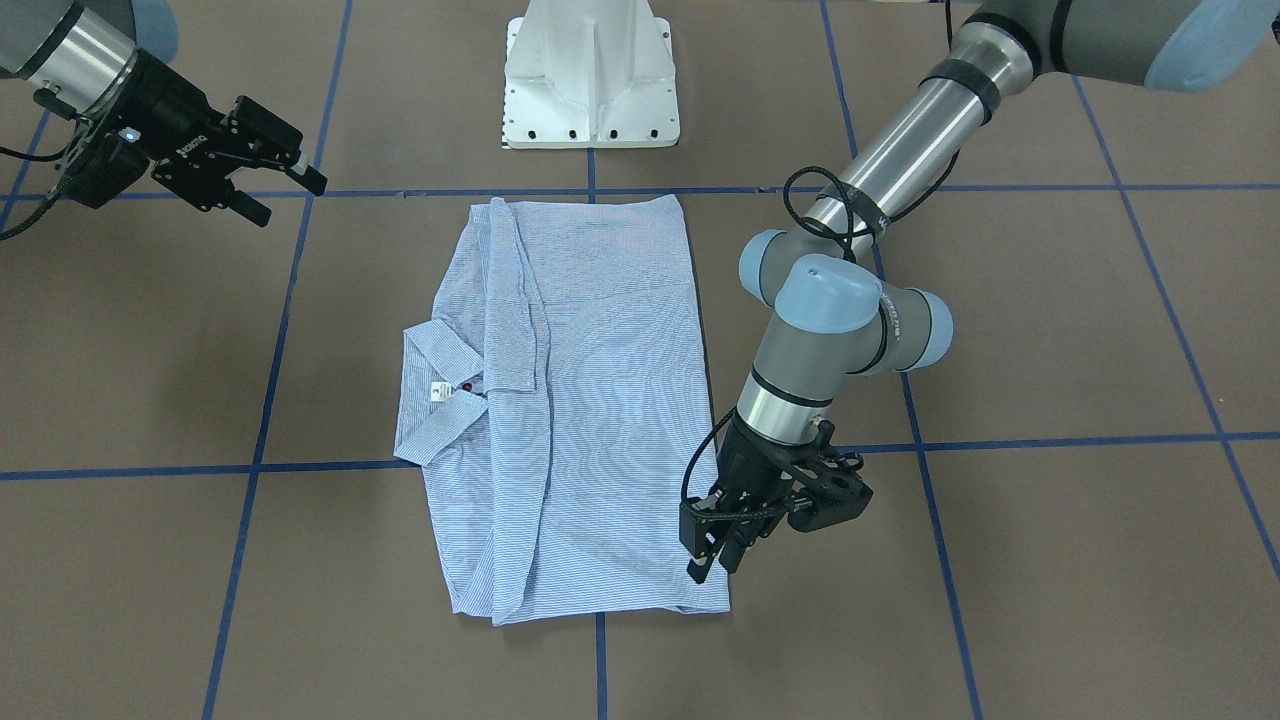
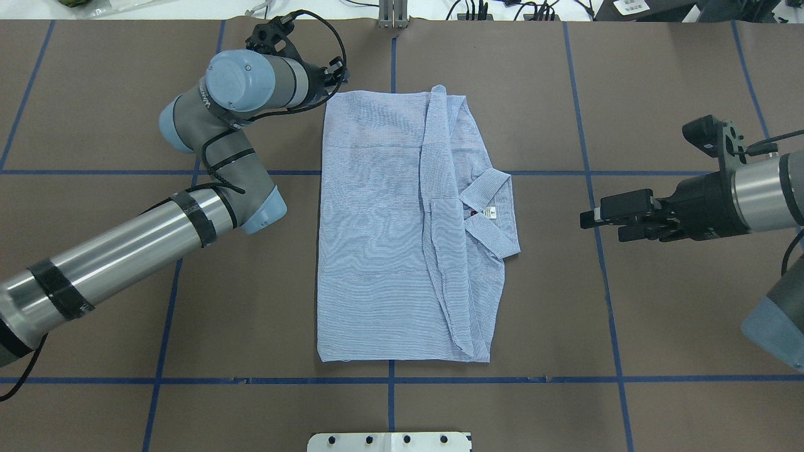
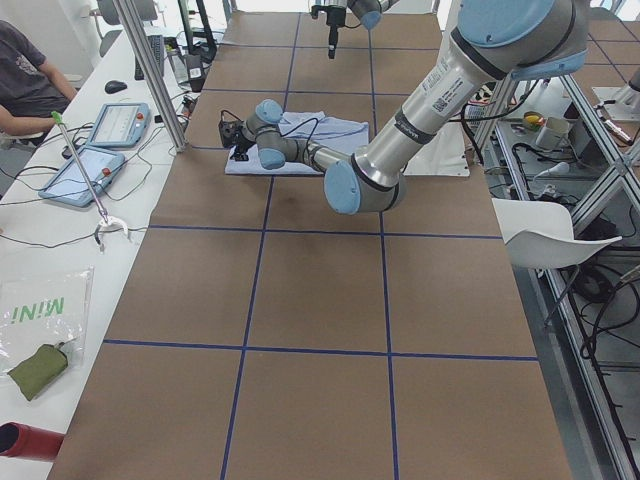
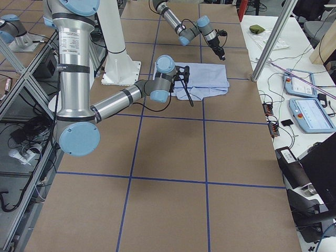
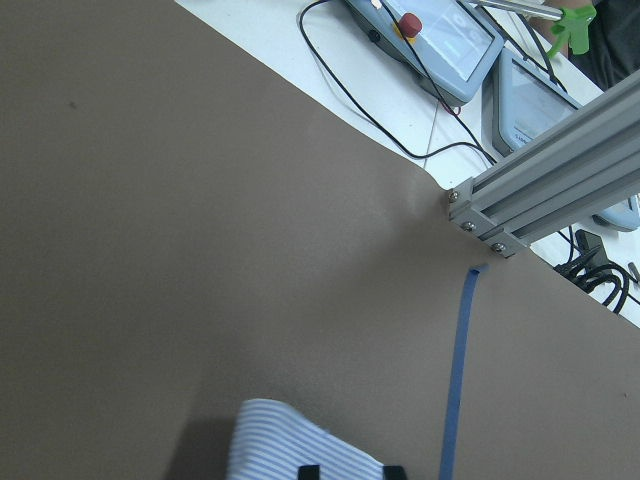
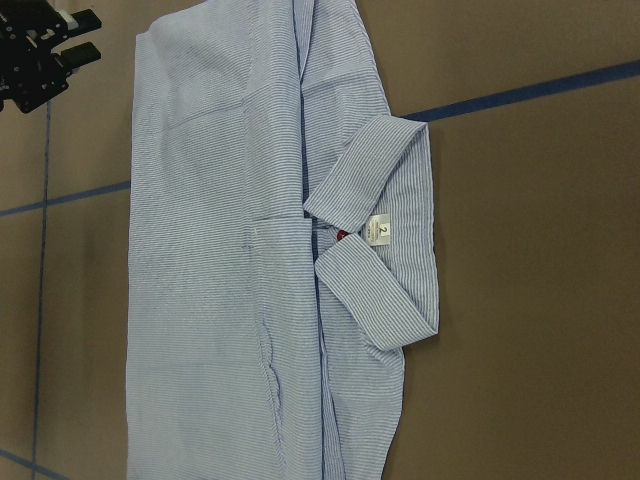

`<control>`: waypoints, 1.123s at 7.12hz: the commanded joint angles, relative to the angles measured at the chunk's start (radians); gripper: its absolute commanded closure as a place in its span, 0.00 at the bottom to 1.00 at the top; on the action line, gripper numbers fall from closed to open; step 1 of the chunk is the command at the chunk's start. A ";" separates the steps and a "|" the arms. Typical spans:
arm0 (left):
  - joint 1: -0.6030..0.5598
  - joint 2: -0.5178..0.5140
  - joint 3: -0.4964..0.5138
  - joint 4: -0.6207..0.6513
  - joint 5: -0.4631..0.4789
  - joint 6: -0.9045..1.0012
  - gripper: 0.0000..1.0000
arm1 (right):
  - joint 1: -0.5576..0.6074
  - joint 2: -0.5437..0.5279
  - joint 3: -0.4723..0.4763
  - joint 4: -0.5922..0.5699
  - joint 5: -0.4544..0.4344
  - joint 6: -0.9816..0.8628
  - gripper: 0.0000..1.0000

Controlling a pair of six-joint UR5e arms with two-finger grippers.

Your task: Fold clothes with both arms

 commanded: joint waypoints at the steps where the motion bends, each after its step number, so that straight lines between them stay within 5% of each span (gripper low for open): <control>1: -0.010 0.084 -0.093 0.007 -0.125 0.022 0.00 | -0.008 0.086 -0.022 -0.123 -0.018 -0.049 0.00; 3: -0.022 0.242 -0.292 0.096 -0.234 0.073 0.00 | -0.040 0.209 -0.019 -0.365 -0.067 -0.132 0.00; 6: -0.016 0.495 -0.750 0.329 -0.290 0.110 0.00 | -0.190 0.468 -0.066 -0.759 -0.313 -0.210 0.00; 8: -0.006 0.646 -0.942 0.331 -0.353 0.102 0.00 | -0.216 0.611 -0.242 -0.792 -0.371 -0.250 0.00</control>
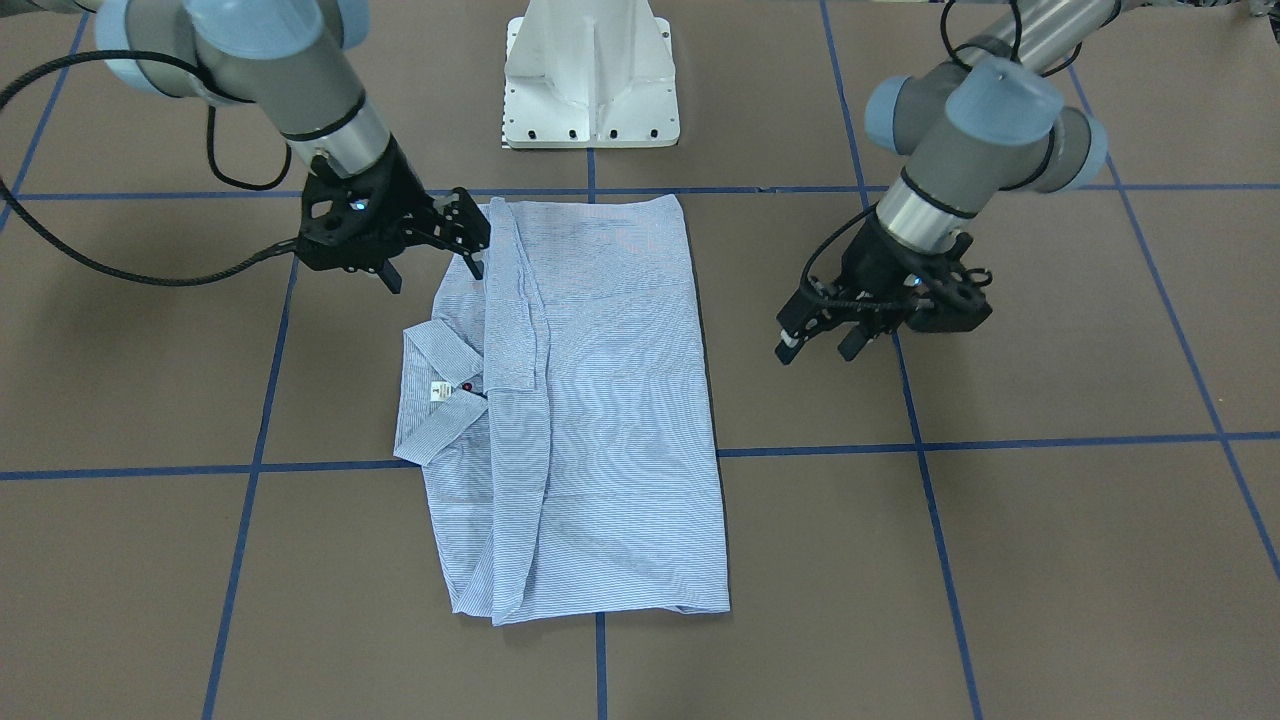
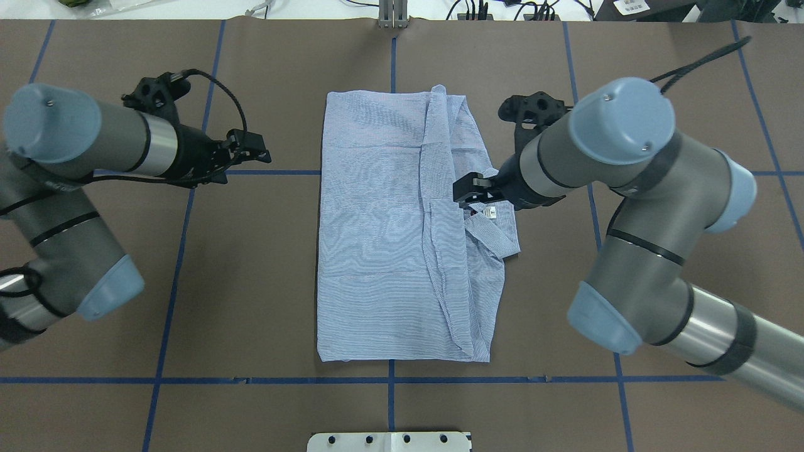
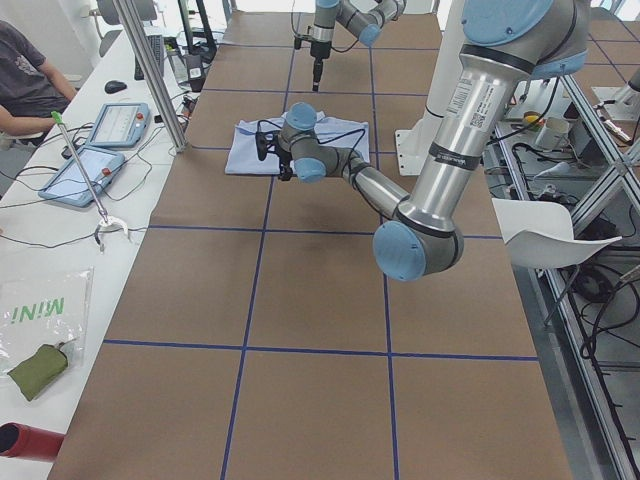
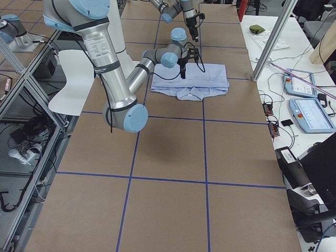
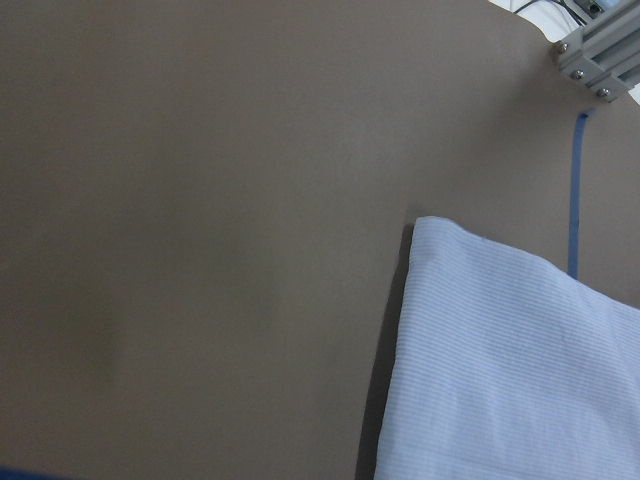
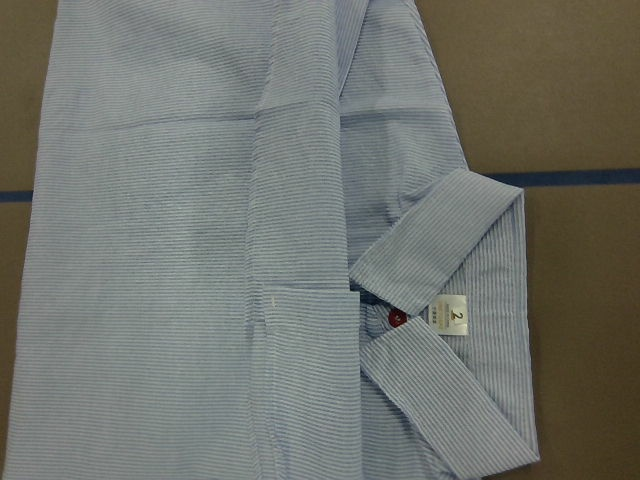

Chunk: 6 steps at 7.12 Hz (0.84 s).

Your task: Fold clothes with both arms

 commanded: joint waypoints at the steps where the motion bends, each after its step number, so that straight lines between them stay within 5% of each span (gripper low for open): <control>1: 0.010 0.090 -0.127 0.009 -0.031 -0.008 0.00 | -0.046 0.154 -0.197 -0.034 -0.093 -0.028 0.00; 6: 0.045 0.089 -0.115 0.004 -0.027 -0.008 0.00 | -0.080 0.369 -0.558 -0.039 -0.201 -0.123 0.00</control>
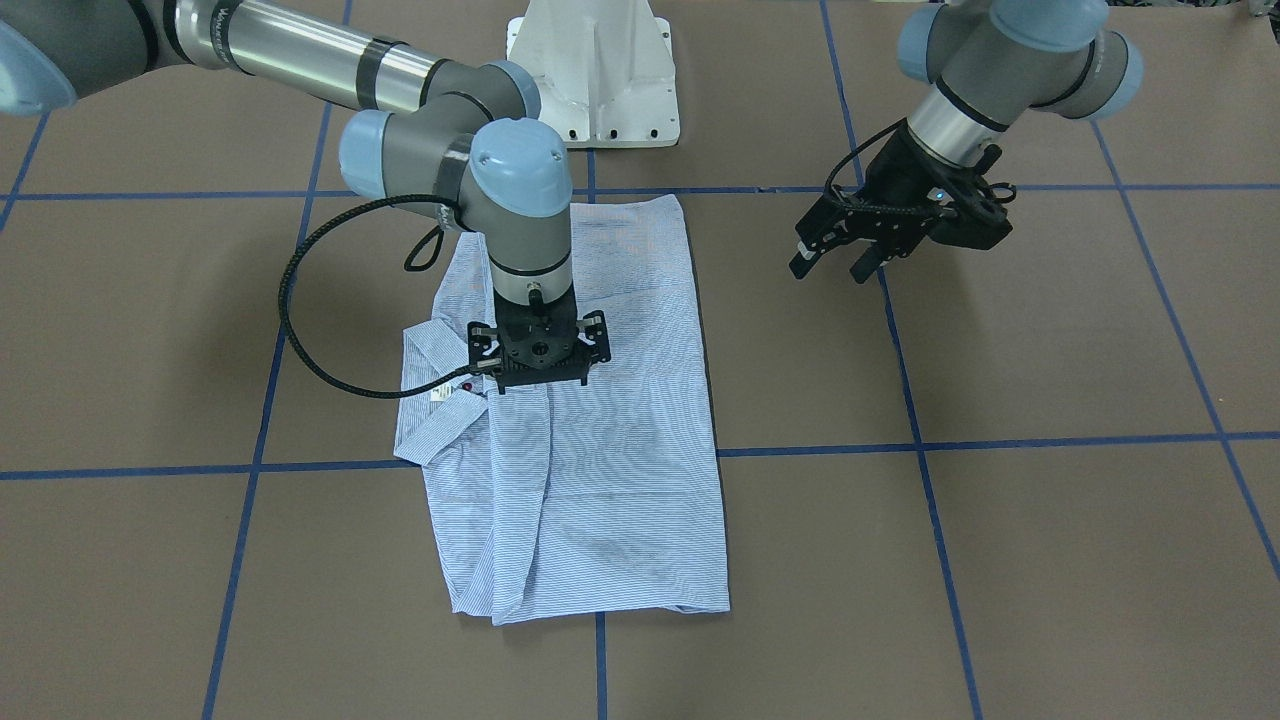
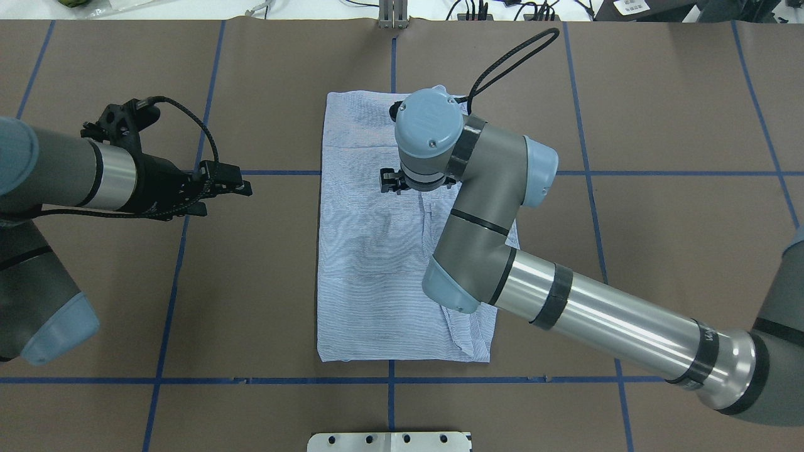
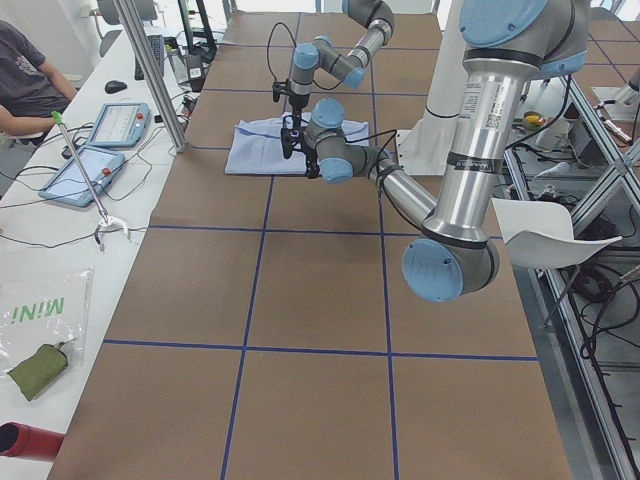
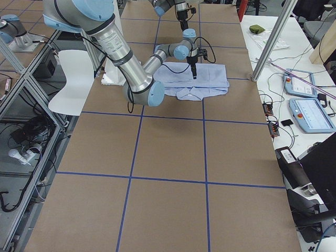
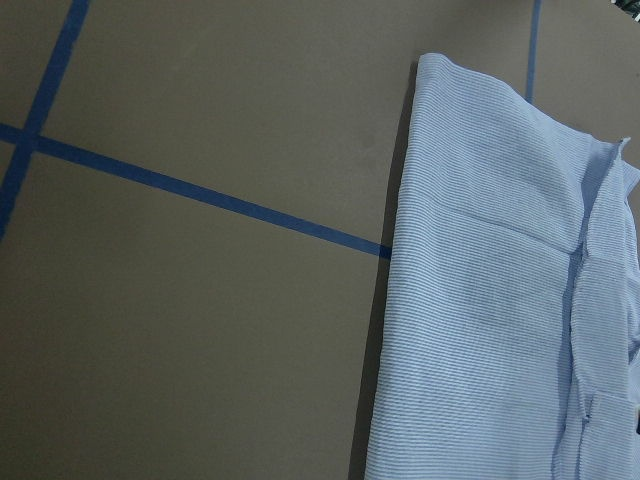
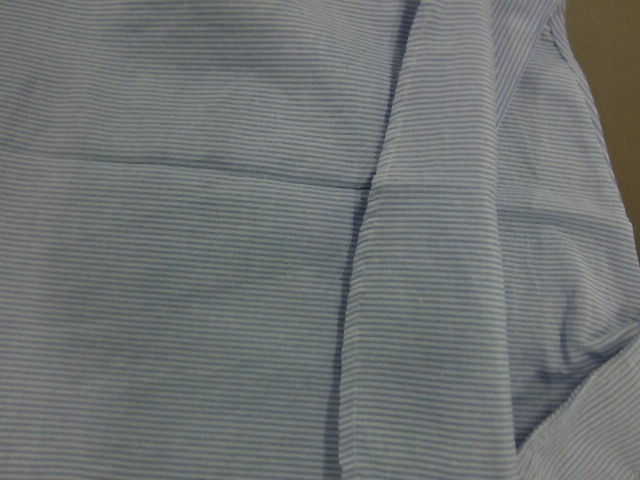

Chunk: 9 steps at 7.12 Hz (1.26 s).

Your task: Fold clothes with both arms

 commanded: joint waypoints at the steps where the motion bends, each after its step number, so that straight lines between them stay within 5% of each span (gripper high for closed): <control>1: 0.017 -0.003 0.005 -0.004 0.003 0.000 0.00 | -0.015 0.030 -0.071 -0.030 -0.032 -0.042 0.00; 3: 0.028 -0.003 0.008 -0.007 0.006 -0.002 0.00 | -0.017 0.043 -0.066 -0.125 -0.037 -0.090 0.00; 9: 0.049 -0.007 0.019 -0.010 0.010 -0.002 0.00 | -0.040 0.036 -0.079 -0.176 -0.083 -0.138 0.00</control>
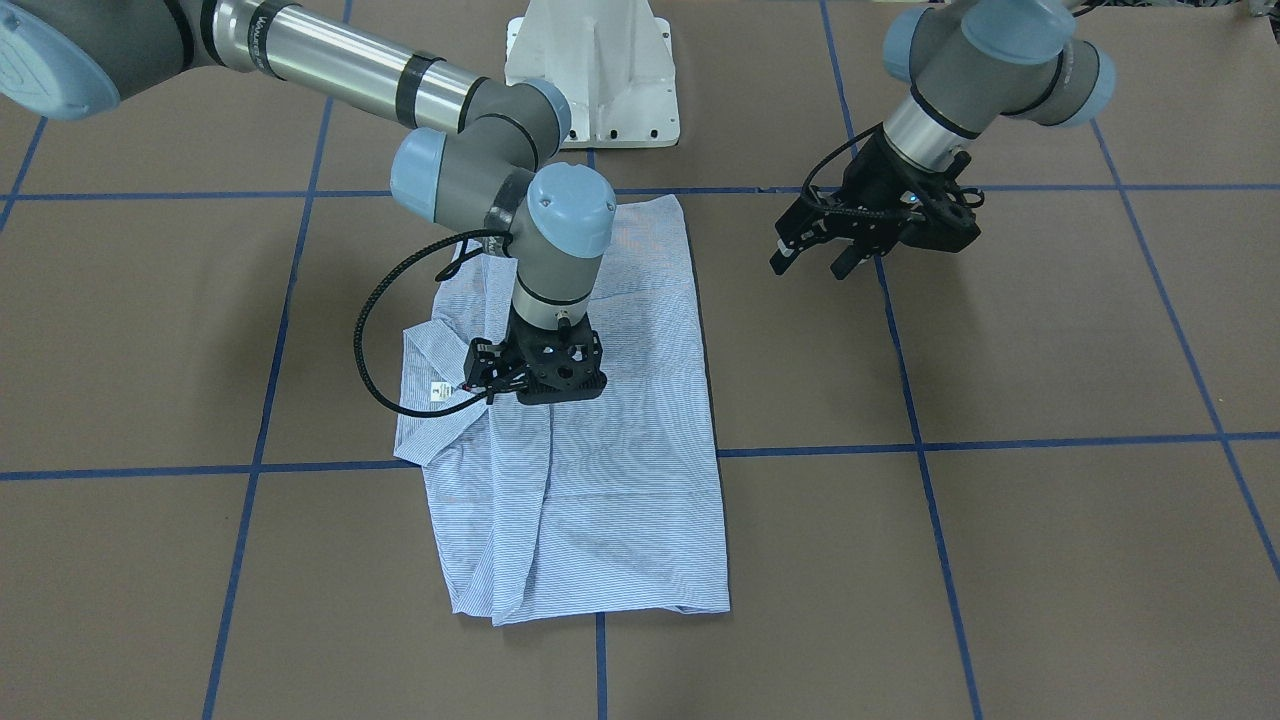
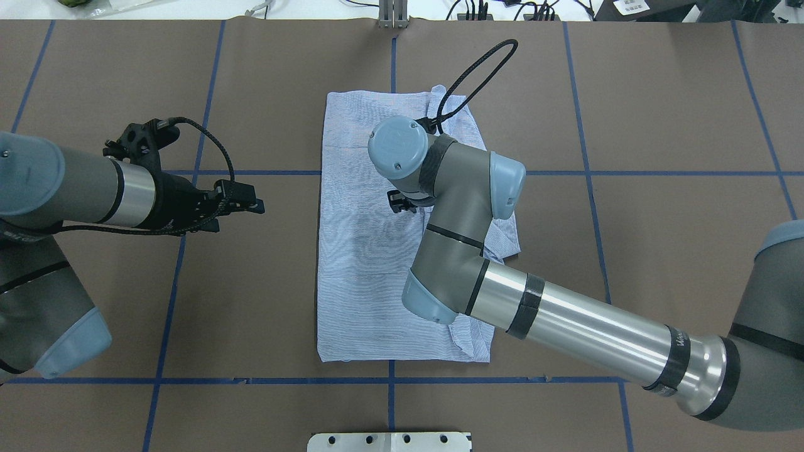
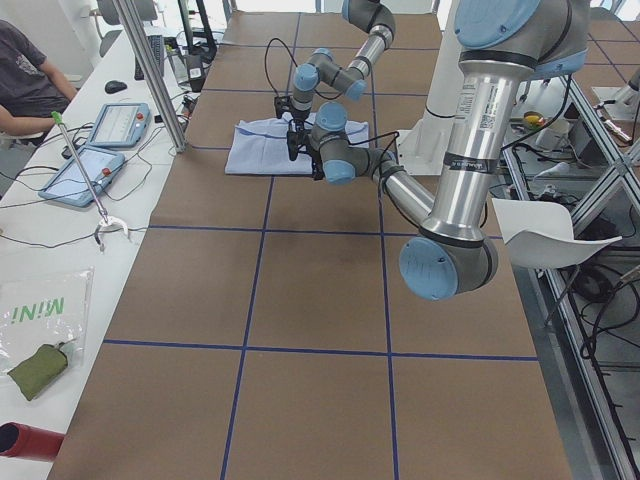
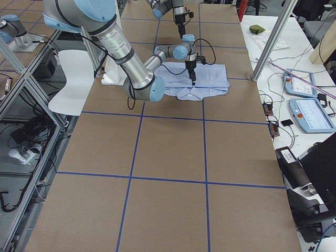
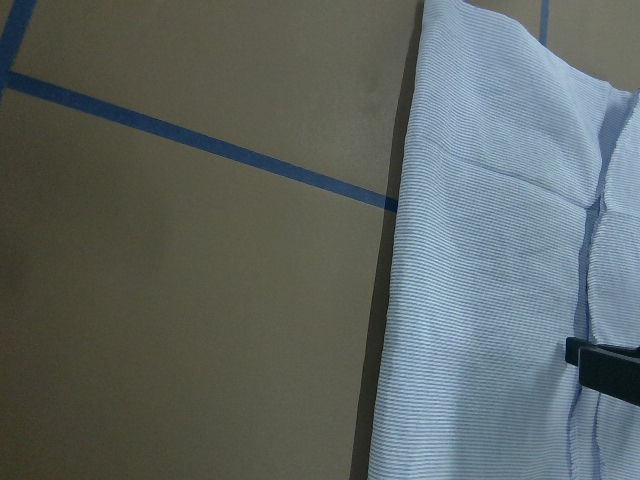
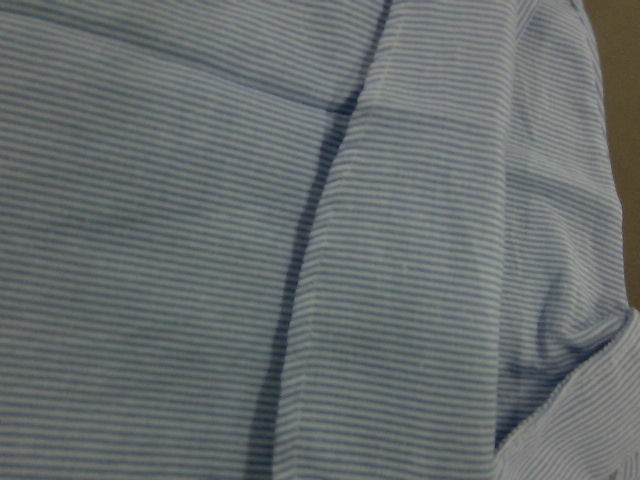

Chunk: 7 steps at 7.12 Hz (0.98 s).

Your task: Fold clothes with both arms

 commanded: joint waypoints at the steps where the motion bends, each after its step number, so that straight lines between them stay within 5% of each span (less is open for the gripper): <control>1: 0.007 -0.003 0.001 0.000 0.000 0.000 0.00 | 0.001 -0.009 0.006 -0.025 -0.005 -0.028 0.00; 4: 0.028 -0.015 0.007 0.000 0.002 -0.032 0.00 | 0.017 -0.028 0.017 -0.039 -0.003 -0.051 0.00; 7: 0.060 -0.032 0.009 0.000 0.003 -0.047 0.00 | 0.076 -0.178 0.192 -0.128 0.003 -0.175 0.00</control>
